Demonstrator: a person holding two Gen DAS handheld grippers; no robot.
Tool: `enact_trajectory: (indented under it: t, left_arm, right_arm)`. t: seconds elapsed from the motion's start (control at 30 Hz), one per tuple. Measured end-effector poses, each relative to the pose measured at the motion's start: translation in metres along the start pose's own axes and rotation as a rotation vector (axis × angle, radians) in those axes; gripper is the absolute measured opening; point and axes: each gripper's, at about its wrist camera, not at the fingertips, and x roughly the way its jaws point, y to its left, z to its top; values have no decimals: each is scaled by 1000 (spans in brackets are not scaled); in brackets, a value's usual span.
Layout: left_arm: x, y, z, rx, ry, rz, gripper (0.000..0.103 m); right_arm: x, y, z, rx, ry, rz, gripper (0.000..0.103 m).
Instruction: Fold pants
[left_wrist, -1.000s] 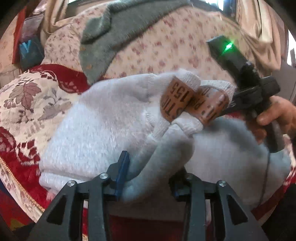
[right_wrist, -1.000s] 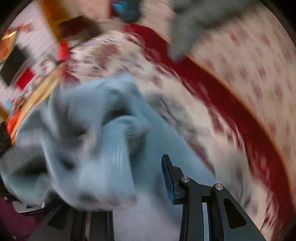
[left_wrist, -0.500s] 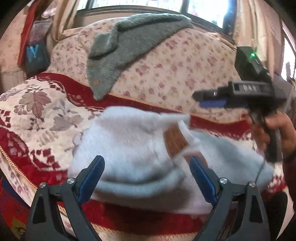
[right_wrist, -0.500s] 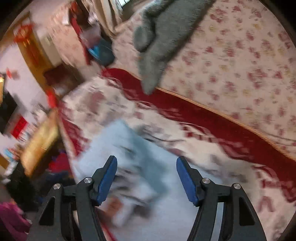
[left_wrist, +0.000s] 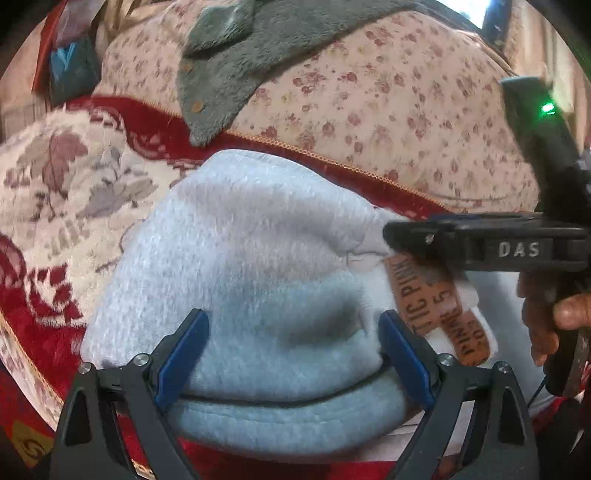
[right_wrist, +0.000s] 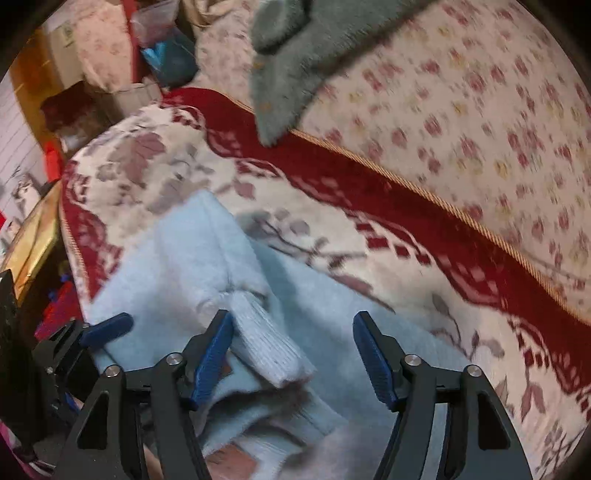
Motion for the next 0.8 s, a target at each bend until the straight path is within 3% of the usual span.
enact_trajectory:
  t: [0.13, 0.27, 0.5, 0.57, 0.73, 0.77, 0.8]
  left_arm:
    - [-12, 1, 2, 6, 2, -26, 92]
    - [-45, 19, 0, 24, -39, -29, 92]
    - [-69, 35, -11, 53, -20, -47, 92]
    - [-69, 34, -12, 69, -11, -33, 92]
    - [-76, 43, -18, 91, 21, -9, 92]
    - [-79, 46, -19, 93, 22, -5, 92]
    - [-84, 50, -21, 93, 20, 2, 92]
  right_arm:
    - [-1, -18, -10, 98, 8, 97, 84]
    - [-37, -5, -12, 37, -42, 105, 84]
    - [-81, 33, -29, -58, -74, 199, 84]
    - [-87, 49, -36, -118, -91, 229, 84]
    - [-73, 111, -46, -415, -84, 161, 83]
    - [-66, 121, -47, -469, -74, 140, 80]
    - [-55, 133, -48, -528, -47, 120, 69]
